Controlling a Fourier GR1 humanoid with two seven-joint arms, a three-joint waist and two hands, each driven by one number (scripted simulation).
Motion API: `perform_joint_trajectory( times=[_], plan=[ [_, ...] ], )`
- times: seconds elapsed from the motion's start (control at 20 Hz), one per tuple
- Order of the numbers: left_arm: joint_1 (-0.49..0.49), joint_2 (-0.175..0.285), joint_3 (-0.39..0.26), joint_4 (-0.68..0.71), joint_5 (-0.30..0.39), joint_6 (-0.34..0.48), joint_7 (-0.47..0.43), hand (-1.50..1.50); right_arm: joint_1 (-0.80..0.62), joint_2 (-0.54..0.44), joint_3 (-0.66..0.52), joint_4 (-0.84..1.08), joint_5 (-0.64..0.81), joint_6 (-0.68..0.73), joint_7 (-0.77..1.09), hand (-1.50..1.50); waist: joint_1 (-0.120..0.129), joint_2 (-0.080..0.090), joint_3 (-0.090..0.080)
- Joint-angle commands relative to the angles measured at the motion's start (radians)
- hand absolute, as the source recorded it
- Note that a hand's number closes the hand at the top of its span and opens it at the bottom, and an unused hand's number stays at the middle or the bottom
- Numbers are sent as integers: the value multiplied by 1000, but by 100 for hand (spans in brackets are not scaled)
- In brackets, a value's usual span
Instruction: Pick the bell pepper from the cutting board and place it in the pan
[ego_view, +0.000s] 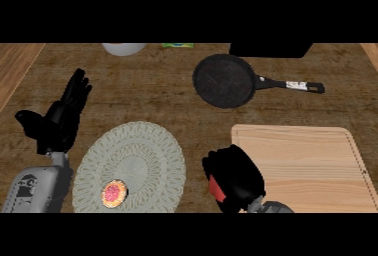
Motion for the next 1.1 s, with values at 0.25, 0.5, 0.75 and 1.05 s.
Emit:
perform_joint_trajectory(
  times=[0.25,0.5,0.75,1.05],
  plan=[
    [-12,-17,-10,30,-11,8,-12,0,-214,58,274,-94,-131,-358,497,150,6,2,-1],
    [-15,18,12,40,14,-35,-17,0,-438,59,259,12,-209,-542,689,150,10,6,-2],
    [-10,-26,-29,-11,-20,10,13,0,-539,59,98,100,-419,-716,659,150,10,9,0],
    [-11,0,21,38,-10,8,-31,0,-690,47,-151,392,-476,-736,425,150,-19,9,-1]
  ],
)
